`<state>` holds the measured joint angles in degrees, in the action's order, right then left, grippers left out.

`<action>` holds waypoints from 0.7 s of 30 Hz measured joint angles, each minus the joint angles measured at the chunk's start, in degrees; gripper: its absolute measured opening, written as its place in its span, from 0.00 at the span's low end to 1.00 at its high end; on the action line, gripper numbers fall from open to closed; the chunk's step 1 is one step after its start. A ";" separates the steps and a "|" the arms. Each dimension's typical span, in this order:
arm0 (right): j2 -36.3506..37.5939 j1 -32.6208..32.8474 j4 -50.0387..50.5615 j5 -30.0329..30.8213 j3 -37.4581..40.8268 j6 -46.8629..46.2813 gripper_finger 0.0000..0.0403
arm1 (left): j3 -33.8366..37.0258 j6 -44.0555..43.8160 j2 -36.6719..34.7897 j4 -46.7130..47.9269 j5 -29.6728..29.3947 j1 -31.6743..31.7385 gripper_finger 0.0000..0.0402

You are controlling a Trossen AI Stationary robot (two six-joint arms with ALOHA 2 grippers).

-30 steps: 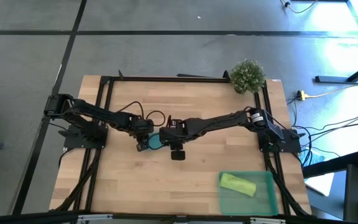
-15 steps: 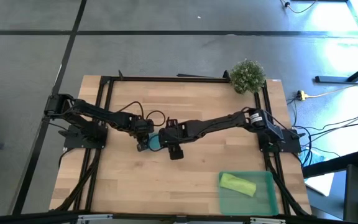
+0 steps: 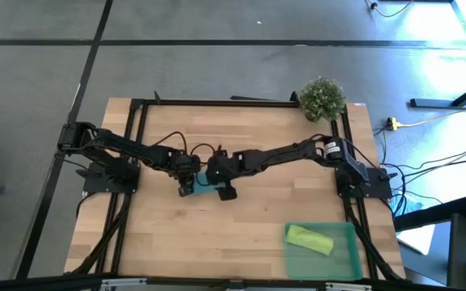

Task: Roll microfiber towels into tight, uniform cylinder then place into a basket
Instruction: Put the blue rolled microfiber cloth into the green bin

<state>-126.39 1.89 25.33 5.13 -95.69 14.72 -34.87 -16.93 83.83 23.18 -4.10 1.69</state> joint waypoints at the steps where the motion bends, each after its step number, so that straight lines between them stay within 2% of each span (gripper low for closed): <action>1: 0.00 -0.54 -0.98 -1.53 0.35 0.04 0.99 | 0.00 0.00 0.00 0.00 0.00 0.00 0.00; 11: -2.00 -3.80 -4.88 -13.08 0.51 -0.66 0.99 | 0.00 0.00 -0.02 -0.08 0.02 0.00 0.00; 21: -5.87 -4.15 -8.97 -14.75 0.49 0.34 0.99 | 0.00 0.00 -0.02 -0.84 0.00 0.00 0.00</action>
<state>-132.26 -2.26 16.37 -9.61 -95.20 15.07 -34.87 -16.93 83.81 22.34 -4.10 1.69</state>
